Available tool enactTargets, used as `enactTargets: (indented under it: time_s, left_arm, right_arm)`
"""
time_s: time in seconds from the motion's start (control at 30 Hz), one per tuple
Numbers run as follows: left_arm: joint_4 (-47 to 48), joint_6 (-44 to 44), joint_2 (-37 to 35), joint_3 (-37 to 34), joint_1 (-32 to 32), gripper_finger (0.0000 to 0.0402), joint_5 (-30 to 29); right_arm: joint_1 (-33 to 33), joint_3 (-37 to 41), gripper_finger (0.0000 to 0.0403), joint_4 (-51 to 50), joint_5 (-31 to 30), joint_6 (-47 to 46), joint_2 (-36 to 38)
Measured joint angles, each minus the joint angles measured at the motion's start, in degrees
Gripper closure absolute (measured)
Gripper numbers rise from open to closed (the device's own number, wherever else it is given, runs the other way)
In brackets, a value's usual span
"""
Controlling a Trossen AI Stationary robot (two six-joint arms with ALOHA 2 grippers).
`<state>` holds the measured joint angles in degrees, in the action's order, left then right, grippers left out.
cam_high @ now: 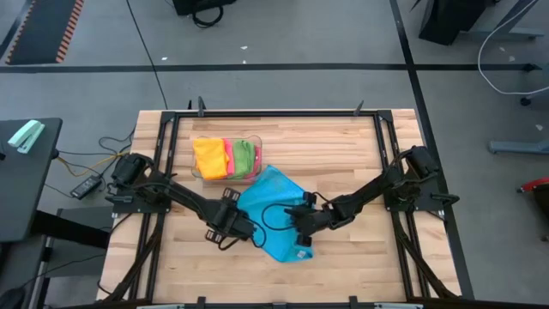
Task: Fold microfiber towels
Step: Fold the blue microfiber towel
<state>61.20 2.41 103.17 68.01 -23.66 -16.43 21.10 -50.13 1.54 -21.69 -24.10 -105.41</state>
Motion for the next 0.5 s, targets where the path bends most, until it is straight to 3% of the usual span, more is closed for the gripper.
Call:
enactTargets:
  time_s: [0.3, 0.5]
  left_arm:
    - [-2.98, -0.52, -0.02, 0.0, -1.95, 0.0225, 2.76]
    - [-17.57, -0.71, 0.15, 0.0, -1.8, 0.0236, 2.69]
  right_arm:
    - [0.0, 0.0, 0.0381, -1.96, 2.31, -2.14, 0.35]
    - [0.0, -0.02, 0.0395, -2.86, 3.72, -2.74, 1.39]
